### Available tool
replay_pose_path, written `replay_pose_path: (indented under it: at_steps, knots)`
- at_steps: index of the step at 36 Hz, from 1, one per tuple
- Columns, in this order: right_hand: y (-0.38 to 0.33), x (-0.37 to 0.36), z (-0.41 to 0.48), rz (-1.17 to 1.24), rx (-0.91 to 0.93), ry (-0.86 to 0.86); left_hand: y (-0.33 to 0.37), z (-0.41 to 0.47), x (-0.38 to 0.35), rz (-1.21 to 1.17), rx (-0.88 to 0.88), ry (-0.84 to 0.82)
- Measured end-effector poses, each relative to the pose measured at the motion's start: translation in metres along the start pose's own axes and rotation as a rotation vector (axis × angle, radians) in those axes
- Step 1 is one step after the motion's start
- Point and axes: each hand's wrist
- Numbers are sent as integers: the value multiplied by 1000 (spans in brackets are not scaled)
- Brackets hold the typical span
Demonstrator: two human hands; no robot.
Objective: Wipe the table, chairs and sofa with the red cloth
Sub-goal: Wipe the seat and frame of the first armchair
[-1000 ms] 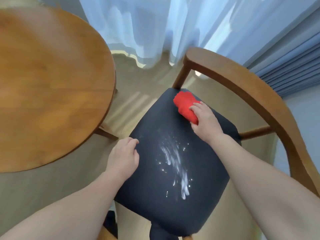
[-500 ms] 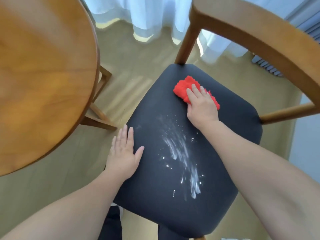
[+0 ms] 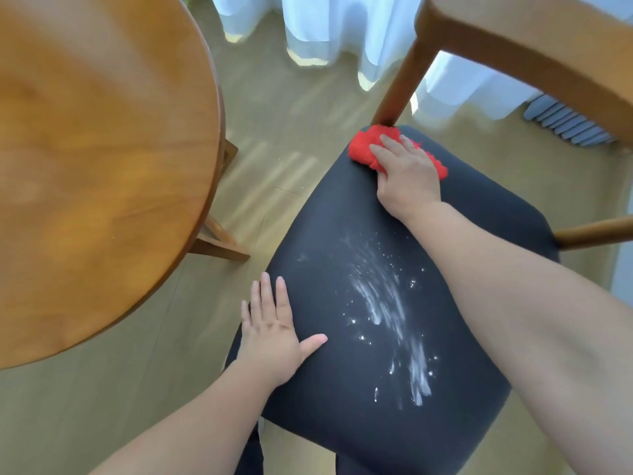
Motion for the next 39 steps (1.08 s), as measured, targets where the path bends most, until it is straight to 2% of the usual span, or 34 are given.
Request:
replay_pose_path:
  at_steps: [18,22,29,35,39]
  knots:
    - [-60,-1,-114,-40,445,-127,-6,-5,14,-27,-18,36]
    - [-56,6,-107,-43,515,-131,-7,-9,22,-18,-29,107]
    - [-19,6,-77,-64,806,-106,-5,-5,28,-56,-40,170]
    - [0,3,-49,-39,769,39,-8,-2,25,-81,-48,203]
    - [2,-1,-27,-58,624,76,-9,2,26,-84,-59,215]
Point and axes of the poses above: each hand's wrist, its own z-axis towards the middle knuckle, its own x-axis out of the back of the hand, y = z × x, and after that the axes turned 15 degrees about y, right-handed
